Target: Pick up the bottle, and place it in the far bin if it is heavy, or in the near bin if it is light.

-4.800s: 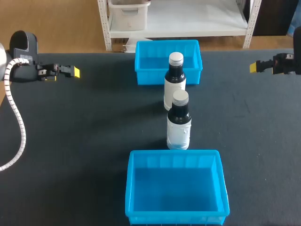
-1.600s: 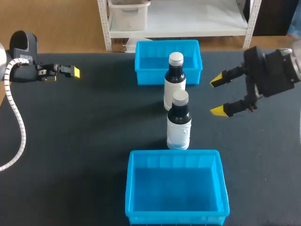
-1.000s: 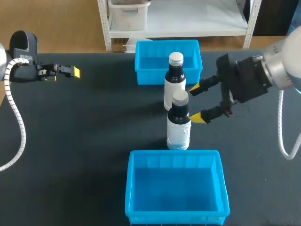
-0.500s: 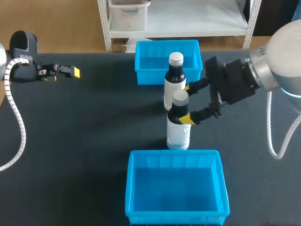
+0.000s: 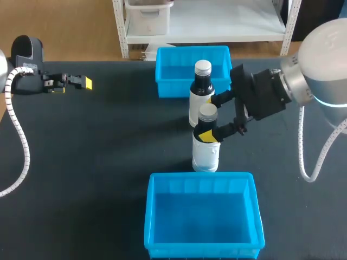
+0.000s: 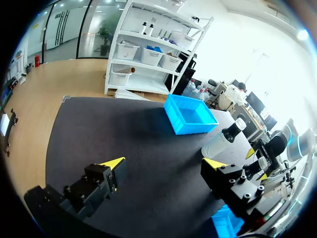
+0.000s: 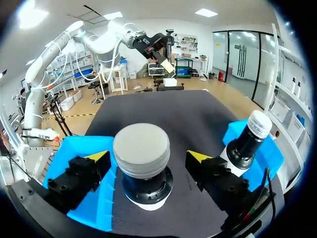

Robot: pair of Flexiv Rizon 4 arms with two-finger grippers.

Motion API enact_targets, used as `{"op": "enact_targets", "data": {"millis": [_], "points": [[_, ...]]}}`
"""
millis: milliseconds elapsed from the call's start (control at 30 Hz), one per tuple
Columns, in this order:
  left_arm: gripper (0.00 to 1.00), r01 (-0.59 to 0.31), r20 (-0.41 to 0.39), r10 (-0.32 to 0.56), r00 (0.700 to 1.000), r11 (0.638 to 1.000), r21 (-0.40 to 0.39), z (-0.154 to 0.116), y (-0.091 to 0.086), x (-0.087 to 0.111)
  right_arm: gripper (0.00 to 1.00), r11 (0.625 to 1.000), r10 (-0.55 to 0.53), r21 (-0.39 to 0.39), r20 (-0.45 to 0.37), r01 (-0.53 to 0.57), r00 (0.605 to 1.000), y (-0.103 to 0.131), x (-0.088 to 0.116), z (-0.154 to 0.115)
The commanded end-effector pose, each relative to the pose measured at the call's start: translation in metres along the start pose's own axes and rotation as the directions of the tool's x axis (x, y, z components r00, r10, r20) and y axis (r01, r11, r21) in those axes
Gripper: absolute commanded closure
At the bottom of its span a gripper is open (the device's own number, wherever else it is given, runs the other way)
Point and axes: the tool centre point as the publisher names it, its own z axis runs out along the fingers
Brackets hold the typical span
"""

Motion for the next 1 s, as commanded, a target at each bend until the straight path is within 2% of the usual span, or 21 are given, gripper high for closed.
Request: {"op": "enact_targets", "data": {"millis": [33, 633, 700, 767, 833, 933, 1000], "points": [[0.00, 0.000, 0.000, 0.000, 1.000, 1.000, 0.000, 0.0000, 0.0000, 0.0000, 0.00, 1.000, 0.003, -0.006, 0.018, -0.002, 1.000, -0.0033, 0.0033, 0.0014], [0.00, 0.000, 0.000, 0.000, 1.000, 1.000, 0.000, 0.0000, 0.0000, 0.0000, 0.00, 1.000, 0.018, -0.018, 0.084, -0.016, 0.996, -0.0048, 0.0019, -0.0011], [0.00, 0.000, 0.000, 0.000, 1.000, 1.000, 0.000, 0.0000, 0.0000, 0.0000, 0.14, 1.000, 0.017, -0.017, 0.084, -0.015, 0.996, -0.0049, 0.0020, -0.0012], [0.00, 0.000, 0.000, 0.000, 1.000, 1.000, 0.000, 0.0000, 0.0000, 0.0000, 0.19, 1.000, 0.009, -0.013, 0.073, -0.008, 0.997, -0.0051, 0.0019, -0.0013], [0.00, 0.000, 0.000, 0.000, 1.000, 1.000, 0.000, 0.0000, 0.0000, 0.0000, 0.28, 1.000, 0.009, -0.012, 0.074, -0.008, 0.997, -0.0051, 0.0018, -0.0012], [0.00, 0.000, 0.000, 0.000, 1.000, 1.000, 0.000, 0.0000, 0.0000, 0.0000, 0.32, 1.000, 0.007, -0.012, 0.076, -0.007, 0.997, -0.0044, 0.0007, -0.0012], [0.00, 0.000, 0.000, 0.000, 1.000, 1.000, 0.000, 0.0000, 0.0000, 0.0000, 0.30, 1.000, 0.005, -0.012, 0.079, -0.004, 0.997, -0.0034, -0.0002, -0.0012]]}}
